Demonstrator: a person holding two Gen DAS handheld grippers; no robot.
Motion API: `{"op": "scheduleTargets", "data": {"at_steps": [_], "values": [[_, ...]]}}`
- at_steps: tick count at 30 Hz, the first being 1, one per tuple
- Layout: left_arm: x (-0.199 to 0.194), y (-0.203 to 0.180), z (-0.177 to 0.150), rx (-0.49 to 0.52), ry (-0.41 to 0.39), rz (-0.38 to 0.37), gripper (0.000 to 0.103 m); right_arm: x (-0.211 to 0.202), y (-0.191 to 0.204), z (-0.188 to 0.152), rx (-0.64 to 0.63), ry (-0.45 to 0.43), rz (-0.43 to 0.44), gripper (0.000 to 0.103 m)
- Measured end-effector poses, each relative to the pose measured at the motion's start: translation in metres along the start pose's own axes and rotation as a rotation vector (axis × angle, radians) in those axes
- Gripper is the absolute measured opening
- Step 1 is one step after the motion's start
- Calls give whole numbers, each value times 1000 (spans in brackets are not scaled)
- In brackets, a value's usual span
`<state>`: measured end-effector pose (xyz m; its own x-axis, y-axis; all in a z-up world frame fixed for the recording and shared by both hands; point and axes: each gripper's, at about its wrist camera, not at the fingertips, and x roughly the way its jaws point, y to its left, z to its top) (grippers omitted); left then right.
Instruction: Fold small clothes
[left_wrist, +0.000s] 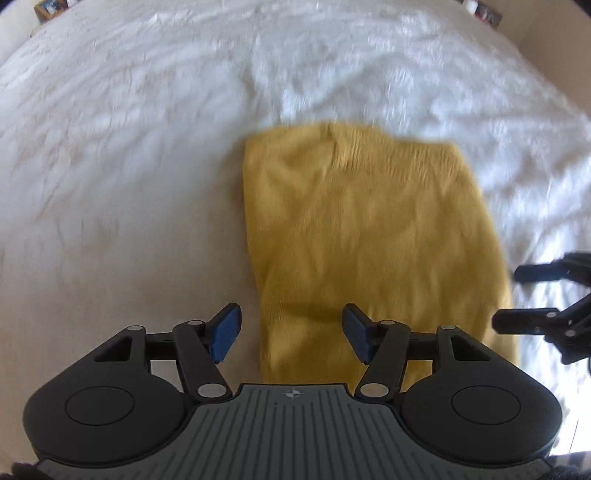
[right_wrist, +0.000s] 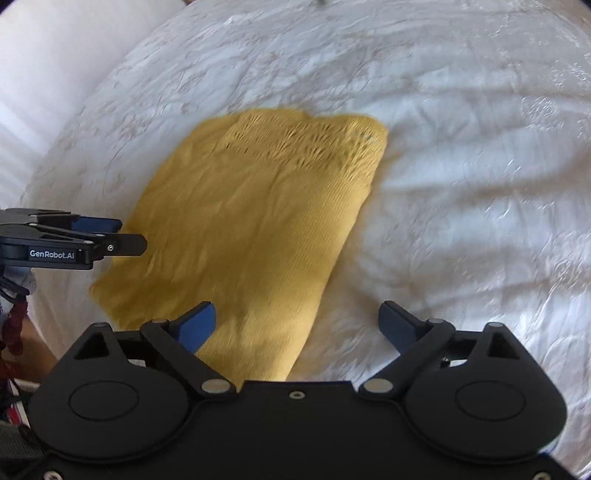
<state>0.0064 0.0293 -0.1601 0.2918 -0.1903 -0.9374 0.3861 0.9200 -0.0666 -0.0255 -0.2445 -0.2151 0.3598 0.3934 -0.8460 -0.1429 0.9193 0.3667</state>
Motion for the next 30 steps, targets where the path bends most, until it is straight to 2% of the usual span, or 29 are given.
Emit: {"op": "scheduleTargets", "data": {"at_steps": [2, 4, 7, 12, 14, 19, 22, 25, 30], "values": [[8, 4, -13, 3, 30, 29, 62, 9, 8, -10, -52, 43, -15, 96], [10, 14, -20, -42, 46, 40, 68, 16, 12, -18, -96, 71, -56, 96], [3, 26, -18, -121, 42, 35, 69, 13, 9, -19, -48, 73, -70, 97], [-31, 22, -4, -100, -48, 11, 69, -11, 7, -20, 72, 18, -84, 102], [-45, 16, 1, -86, -73, -15, 76, -25, 9, -22, 103, -22, -85, 102], [-91, -1, 5, -27, -225, -47, 76, -60, 31, -23, 124, -125, -137, 102], [-119, -9, 4, -15, -301, -34, 76, -80, 50, -24, 151, -201, -144, 102], [-143, -14, 4, -11, -350, 15, 76, -96, 66, -19, 161, -271, -183, 102], [-180, -26, 2, 41, -464, 208, 76, -129, 90, -22, 177, -407, -236, 102]]}}
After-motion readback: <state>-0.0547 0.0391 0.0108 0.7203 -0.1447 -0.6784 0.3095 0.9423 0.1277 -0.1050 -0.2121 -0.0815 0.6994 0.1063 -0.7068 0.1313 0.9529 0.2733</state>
